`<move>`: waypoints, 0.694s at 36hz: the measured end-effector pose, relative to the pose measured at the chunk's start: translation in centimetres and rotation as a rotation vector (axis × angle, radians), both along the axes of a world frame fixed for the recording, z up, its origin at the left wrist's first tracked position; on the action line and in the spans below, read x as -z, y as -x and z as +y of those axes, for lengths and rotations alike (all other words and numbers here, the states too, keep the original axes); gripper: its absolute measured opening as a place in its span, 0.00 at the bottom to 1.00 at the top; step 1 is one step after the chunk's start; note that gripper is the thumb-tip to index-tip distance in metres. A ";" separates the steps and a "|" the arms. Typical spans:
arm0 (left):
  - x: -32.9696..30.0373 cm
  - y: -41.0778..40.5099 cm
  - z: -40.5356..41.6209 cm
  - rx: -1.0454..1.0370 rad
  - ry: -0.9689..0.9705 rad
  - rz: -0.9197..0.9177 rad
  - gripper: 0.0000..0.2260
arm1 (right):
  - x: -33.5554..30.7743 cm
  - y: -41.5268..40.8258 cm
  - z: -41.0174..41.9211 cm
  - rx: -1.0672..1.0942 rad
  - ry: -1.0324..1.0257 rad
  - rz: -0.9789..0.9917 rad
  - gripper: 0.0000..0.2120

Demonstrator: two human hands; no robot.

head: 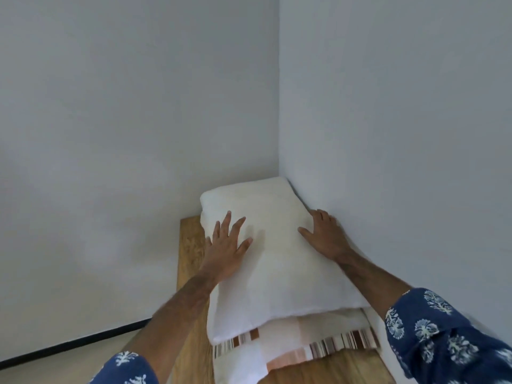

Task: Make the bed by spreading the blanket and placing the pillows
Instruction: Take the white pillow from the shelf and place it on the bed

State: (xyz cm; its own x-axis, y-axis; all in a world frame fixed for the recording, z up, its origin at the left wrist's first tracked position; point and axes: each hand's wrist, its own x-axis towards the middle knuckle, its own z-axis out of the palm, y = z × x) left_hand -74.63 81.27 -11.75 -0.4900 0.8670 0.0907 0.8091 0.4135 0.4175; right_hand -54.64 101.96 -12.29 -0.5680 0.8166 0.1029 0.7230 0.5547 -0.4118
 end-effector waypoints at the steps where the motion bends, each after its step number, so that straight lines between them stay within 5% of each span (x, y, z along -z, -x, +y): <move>1: 0.3 0.1 0.6 0.016 0.013 -0.003 0.28 | 0.2 0.3 0.6 0.009 0.025 0.013 0.34; 19: 8.6 3.6 1.2 -0.047 0.030 -0.139 0.29 | 0.2 7.0 5.5 0.069 0.376 0.197 0.38; 25: 8.1 4.7 1.7 -0.431 -0.184 -0.456 0.39 | 0.2 8.0 6.6 0.134 0.472 0.182 0.44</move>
